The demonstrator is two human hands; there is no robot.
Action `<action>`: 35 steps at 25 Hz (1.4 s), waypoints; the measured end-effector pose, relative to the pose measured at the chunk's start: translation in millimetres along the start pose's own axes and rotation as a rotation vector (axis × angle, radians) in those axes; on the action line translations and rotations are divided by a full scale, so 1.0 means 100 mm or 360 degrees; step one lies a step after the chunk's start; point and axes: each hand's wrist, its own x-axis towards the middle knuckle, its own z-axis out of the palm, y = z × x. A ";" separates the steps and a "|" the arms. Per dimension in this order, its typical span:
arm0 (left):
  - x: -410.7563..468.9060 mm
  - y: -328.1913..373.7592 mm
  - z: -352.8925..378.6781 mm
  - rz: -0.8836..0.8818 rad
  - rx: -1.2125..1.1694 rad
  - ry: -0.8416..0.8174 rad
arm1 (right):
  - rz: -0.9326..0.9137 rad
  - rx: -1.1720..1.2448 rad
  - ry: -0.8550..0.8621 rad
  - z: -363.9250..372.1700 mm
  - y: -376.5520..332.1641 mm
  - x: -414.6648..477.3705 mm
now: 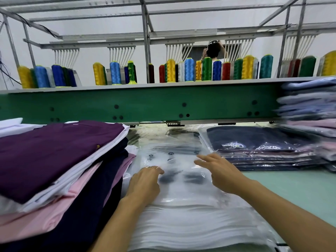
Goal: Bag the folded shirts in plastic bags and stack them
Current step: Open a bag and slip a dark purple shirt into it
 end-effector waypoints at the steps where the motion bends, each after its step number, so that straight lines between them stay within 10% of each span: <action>1: 0.00 0.00 0.00 0.0013 -0.0017 0.0027 | 0.0021 0.0037 -0.0017 0.01 0.00 -0.01; 15: 0.01 0.08 -0.19 0.0131 -0.0146 0.1086 | 0.0000 0.0479 0.0526 -0.04 0.00 0.04; 22: -0.02 -0.04 0.14 -0.0025 0.0040 -0.0204 | 0.0032 0.0282 -0.0067 0.08 -0.04 0.02; 35: 0.00 0.15 -0.29 -0.0018 0.0086 -0.0308 | 0.0243 0.0259 -0.0342 -0.02 -0.38 0.12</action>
